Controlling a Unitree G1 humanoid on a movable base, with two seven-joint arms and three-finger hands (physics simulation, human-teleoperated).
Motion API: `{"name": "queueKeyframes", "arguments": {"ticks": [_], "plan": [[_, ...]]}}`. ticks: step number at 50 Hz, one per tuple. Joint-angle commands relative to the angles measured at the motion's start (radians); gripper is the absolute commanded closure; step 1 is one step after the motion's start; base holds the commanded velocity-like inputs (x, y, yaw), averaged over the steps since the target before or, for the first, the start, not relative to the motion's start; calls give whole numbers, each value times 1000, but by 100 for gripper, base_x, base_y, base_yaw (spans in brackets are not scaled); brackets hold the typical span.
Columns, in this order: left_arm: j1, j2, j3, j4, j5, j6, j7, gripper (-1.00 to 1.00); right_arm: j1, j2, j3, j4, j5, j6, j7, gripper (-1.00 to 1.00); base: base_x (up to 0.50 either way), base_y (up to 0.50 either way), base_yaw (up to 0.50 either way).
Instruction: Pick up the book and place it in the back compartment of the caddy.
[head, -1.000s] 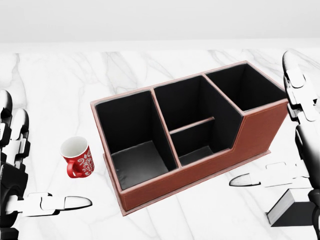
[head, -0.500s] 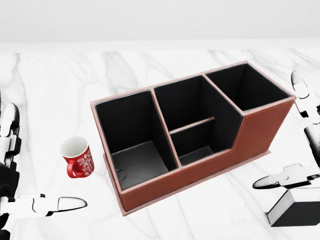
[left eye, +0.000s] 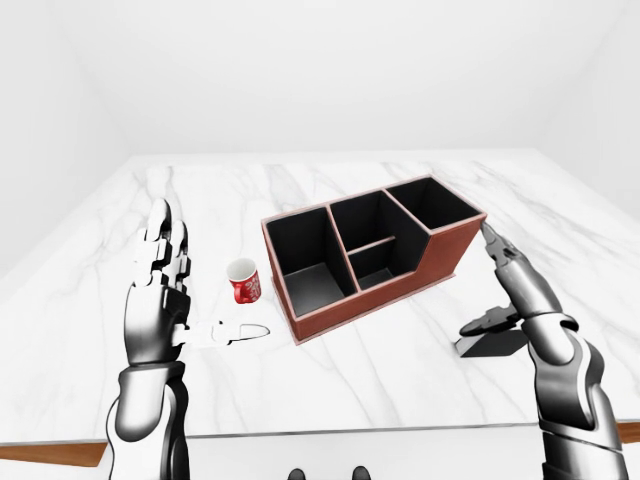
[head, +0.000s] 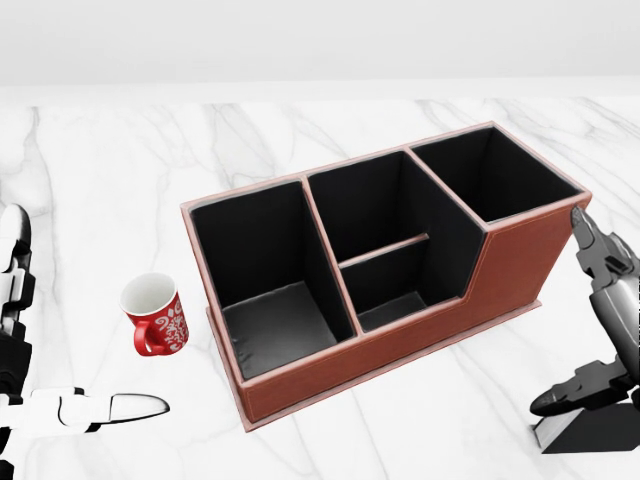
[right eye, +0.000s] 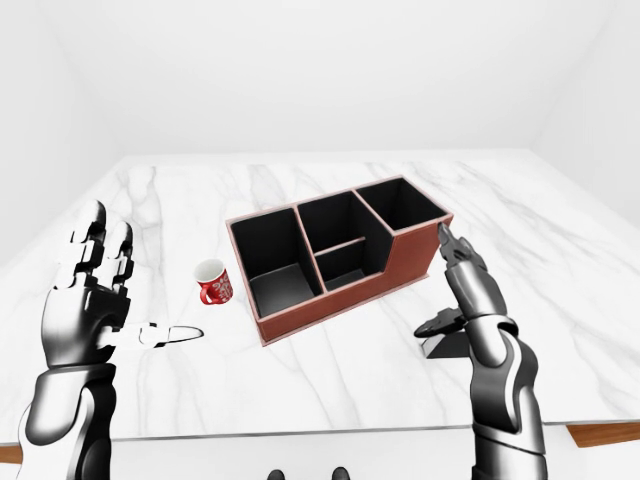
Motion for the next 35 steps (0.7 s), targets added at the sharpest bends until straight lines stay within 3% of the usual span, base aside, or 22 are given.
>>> {"name": "queueKeyframes", "arguments": {"ticks": [1, 13, 18, 19, 26, 35], "plan": [[-1, 0, 0, 6, 2, 0, 1, -100, -16, -28, -1, 62, -94, -34, 3, -100, 0, 0, 0], [-2, 1, -1, 13, 3, 0, 2, -100, -27, -41, -6, 53, -127, -40, 19, -100, 0, 0, 0], [-2, 1, -1, 11, 3, 0, 2, -100, -34, -58, -1, 82, -160, -64, 8, -100, 0, 0, 0], [-3, 1, -1, 12, 2, 0, 2, -100, -36, -63, 6, 112, -176, -86, -14, -100, 0, 0, 0], [-1, 0, -5, 11, 6, 0, 3, -100, -29, -70, 20, 161, -236, -134, -36, -100, 0, 0, 0], [0, 0, -6, 11, 6, 0, 1, -100, -40, -79, 36, 221, -290, -134, -67, -100, 0, 0, 0]]}}
